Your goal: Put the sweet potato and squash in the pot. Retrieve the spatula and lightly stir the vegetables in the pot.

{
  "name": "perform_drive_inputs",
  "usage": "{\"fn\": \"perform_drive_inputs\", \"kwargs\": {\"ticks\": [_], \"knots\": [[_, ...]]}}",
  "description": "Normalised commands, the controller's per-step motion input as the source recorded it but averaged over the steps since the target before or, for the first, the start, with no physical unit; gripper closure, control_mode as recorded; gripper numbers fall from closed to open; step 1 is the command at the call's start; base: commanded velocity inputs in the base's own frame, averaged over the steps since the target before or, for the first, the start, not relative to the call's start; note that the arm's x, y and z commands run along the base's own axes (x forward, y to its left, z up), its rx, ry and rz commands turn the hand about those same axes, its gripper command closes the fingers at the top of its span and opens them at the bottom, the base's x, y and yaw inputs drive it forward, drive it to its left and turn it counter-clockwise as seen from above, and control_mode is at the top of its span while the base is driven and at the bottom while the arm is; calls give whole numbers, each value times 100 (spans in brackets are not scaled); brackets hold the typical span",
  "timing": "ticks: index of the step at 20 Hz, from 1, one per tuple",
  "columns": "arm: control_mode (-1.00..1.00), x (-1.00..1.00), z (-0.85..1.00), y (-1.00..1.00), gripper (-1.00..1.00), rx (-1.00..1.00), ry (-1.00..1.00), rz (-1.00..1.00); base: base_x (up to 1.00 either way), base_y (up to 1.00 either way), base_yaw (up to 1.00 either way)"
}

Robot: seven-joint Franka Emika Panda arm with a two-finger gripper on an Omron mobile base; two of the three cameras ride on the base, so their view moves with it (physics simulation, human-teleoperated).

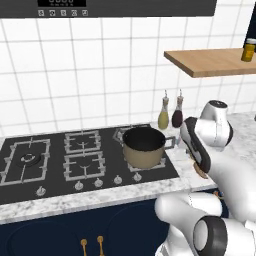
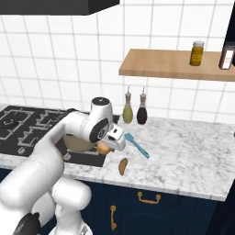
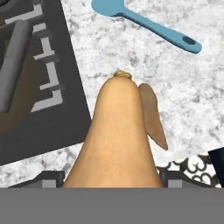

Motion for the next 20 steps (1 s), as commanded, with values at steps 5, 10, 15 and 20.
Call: {"fn": "perform_drive_inputs", "kwargs": {"ticks": [5, 10, 15, 20], "knots": [[-100, 2, 100, 46, 100, 0, 0, 12, 0, 0, 0], [-100, 86, 91, 66, 100, 0, 10, 17, 0, 0, 0], [-100, 100, -22, 38, 100, -1, 6, 2, 0, 0, 0], [-100, 91, -91, 47, 100, -14, 0, 0, 0, 0, 0]]}}
